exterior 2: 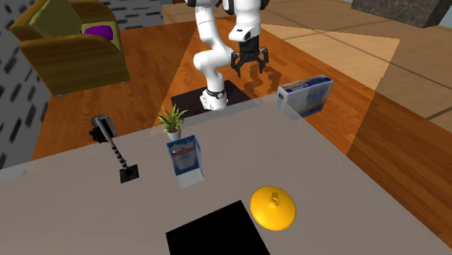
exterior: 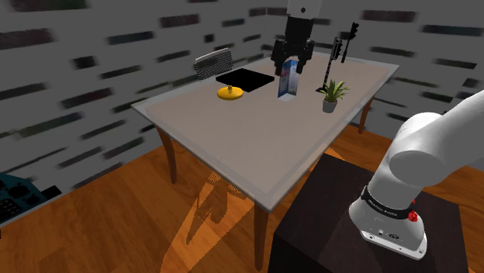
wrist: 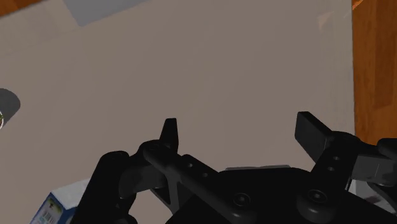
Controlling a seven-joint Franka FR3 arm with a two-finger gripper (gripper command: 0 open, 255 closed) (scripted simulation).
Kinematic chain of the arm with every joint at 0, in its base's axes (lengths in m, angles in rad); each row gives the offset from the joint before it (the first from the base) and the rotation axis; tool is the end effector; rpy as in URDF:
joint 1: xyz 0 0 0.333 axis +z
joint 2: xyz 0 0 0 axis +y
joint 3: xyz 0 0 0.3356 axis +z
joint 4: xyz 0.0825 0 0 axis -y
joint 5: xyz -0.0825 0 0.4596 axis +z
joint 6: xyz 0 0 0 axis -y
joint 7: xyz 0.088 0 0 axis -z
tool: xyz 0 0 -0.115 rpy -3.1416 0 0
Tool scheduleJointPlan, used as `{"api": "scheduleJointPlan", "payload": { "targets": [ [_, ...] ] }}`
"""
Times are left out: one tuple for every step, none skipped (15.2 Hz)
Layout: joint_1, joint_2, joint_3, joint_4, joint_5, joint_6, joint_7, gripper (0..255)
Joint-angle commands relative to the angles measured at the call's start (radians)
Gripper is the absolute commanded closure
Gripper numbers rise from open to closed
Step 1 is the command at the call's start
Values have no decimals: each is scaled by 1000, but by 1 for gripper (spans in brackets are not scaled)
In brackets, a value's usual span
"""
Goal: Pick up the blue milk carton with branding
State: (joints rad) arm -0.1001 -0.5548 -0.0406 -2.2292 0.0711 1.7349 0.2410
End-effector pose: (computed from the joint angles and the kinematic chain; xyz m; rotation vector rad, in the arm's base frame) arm 0.4500 -0.0593 0.5870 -2.9891 0.5838 -0.0839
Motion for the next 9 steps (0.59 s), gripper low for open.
{"api": "scheduleJointPlan", "payload": {
  "targets": [
    [-19, 73, -1, 47, -2, 23, 46, 0],
    [-29, 108, -4, 72, -5, 31, 64, 0],
    [-38, 143, -9, 98, -8, 38, 83, 0],
    [-48, 177, -13, 124, -10, 44, 101, 0],
    [-57, 211, -18, 151, -12, 49, 119, 0],
    [-67, 245, -24, 179, -14, 53, 137, 0],
    [-75, 278, -30, 207, -16, 56, 155, 0],
    [-84, 311, -36, 235, -18, 58, 172, 0],
    [-93, 344, -43, 264, -19, 59, 190, 0]
  ]
}}
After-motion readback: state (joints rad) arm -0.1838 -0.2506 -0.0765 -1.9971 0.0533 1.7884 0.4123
